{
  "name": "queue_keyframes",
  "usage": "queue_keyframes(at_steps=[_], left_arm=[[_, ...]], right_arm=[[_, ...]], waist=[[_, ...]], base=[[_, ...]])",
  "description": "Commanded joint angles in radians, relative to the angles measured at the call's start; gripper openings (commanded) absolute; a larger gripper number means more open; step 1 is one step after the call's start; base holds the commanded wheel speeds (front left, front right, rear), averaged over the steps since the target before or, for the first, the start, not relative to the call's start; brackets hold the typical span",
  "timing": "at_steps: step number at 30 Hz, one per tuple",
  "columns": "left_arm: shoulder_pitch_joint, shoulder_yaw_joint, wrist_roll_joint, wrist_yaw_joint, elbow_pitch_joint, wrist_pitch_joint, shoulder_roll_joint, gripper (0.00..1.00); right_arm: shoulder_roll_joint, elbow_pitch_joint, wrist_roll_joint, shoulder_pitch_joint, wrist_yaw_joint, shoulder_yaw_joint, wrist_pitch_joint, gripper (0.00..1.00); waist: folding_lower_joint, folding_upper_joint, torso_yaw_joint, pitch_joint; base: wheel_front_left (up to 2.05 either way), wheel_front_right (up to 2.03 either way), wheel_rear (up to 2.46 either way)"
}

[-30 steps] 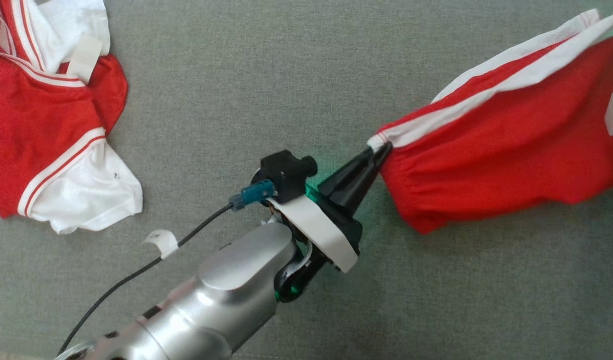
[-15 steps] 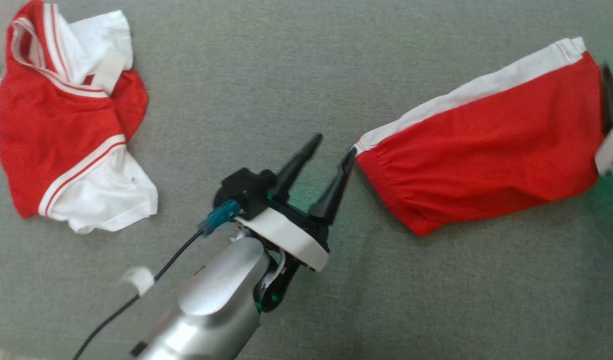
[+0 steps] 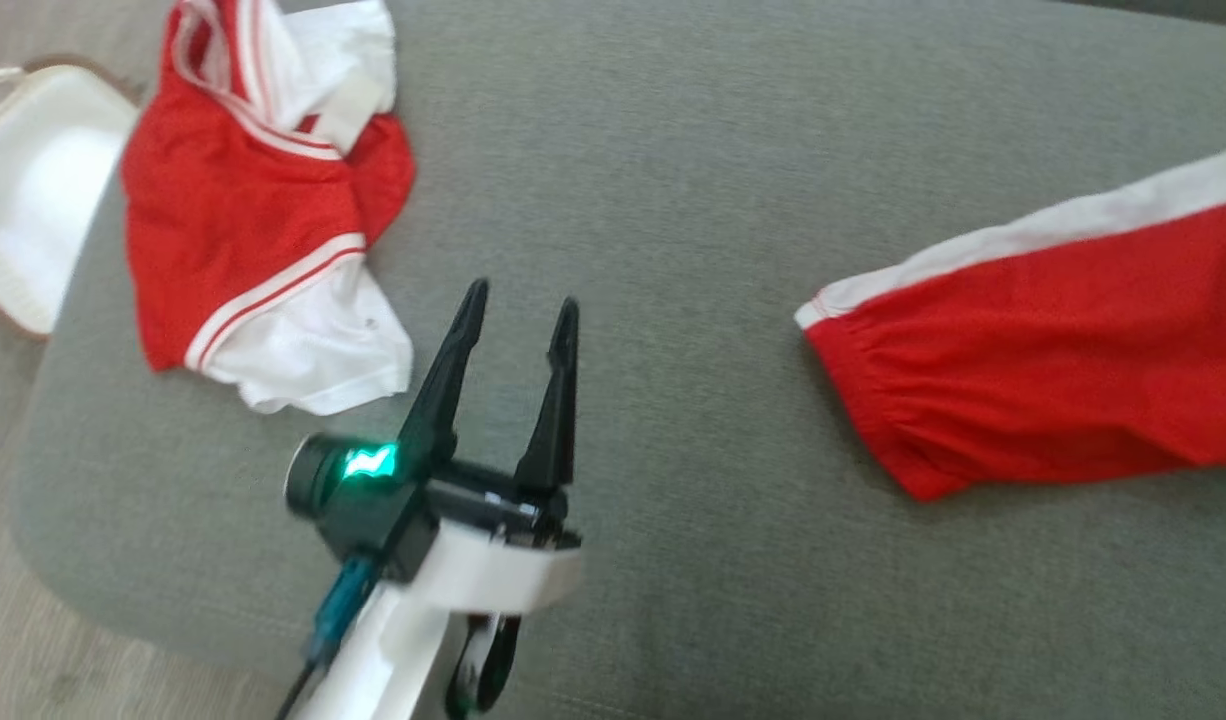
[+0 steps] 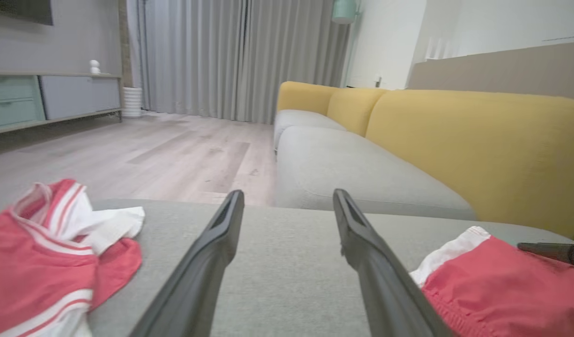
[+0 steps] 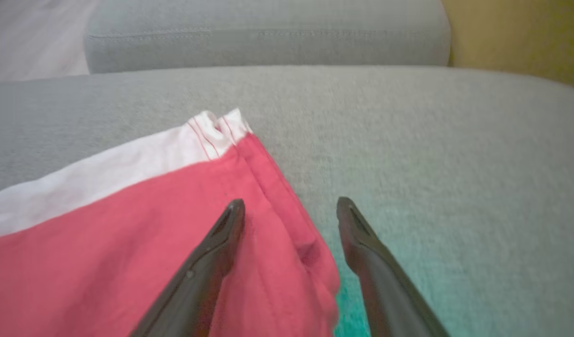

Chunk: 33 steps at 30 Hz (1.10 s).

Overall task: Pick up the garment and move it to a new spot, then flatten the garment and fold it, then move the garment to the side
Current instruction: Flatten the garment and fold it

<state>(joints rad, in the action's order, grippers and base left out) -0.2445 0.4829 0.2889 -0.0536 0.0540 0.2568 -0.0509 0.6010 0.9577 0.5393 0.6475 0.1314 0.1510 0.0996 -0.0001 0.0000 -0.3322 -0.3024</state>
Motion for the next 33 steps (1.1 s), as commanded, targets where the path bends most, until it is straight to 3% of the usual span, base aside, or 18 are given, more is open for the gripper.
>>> queue_keyframes(at_steps=[1, 3, 4, 5, 6, 12, 24, 33], left_arm=[[0.020, -0.044, -0.022, -0.008, -0.048, 0.005, -0.001, 1.00], [0.049, -0.058, -0.037, -0.015, -0.066, 0.005, 0.000, 1.00], [0.061, -0.064, -0.041, -0.016, -0.071, 0.005, 0.000, 1.00], [0.070, -0.070, -0.043, -0.016, -0.076, 0.005, 0.000, 1.00], [0.078, -0.075, -0.045, -0.015, -0.079, 0.005, 0.000, 1.00], [0.099, -0.089, -0.072, -0.004, -0.069, 0.005, 0.000, 1.00], [0.137, -0.129, -0.102, 0.006, -0.038, 0.005, 0.001, 1.00], [0.171, -0.150, -0.116, 0.023, -0.024, 0.005, 0.001, 1.00]], right_arm=[[0.038, 0.001, 0.030, -0.028, -0.001, -0.005, 0.021, 1.00], [0.042, 0.016, 0.054, -0.042, -0.001, -0.011, 0.051, 1.00], [0.040, 0.017, 0.069, -0.048, -0.001, -0.013, 0.063, 0.84], [0.035, 0.011, 0.084, -0.054, -0.001, -0.010, 0.075, 0.38], [0.030, 0.000, 0.100, -0.061, -0.001, -0.007, 0.085, 0.00], [0.030, -0.024, 0.120, -0.074, -0.001, -0.014, 0.044, 0.00], [0.036, 0.059, 0.069, -0.116, -0.001, -0.051, 0.013, 0.00], [-0.038, -0.047, 0.078, -0.129, -0.001, -0.052, -0.100, 0.00]], waist=[[0.0001, 0.0000, -0.022, 0.010], [0.0001, 0.0000, -0.033, 0.014], [0.0001, 0.0000, -0.035, 0.016], [0.0001, 0.0000, -0.035, 0.017], [0.0001, 0.0000, -0.034, 0.019], [0.0001, 0.0000, 0.011, 0.042], [0.0001, 0.0000, 0.155, 0.133], [0.0001, 0.0000, 0.220, 0.205]], base=[[0.00, 0.00, 0.00], [0.00, 0.00, 0.00], [0.00, 0.00, 0.00], [0.00, 0.00, 0.00], [0.00, 0.00, 0.00], [0.00, 0.00, 0.00], [0.00, 0.00, 0.00], [0.00, 0.00, 0.00]])
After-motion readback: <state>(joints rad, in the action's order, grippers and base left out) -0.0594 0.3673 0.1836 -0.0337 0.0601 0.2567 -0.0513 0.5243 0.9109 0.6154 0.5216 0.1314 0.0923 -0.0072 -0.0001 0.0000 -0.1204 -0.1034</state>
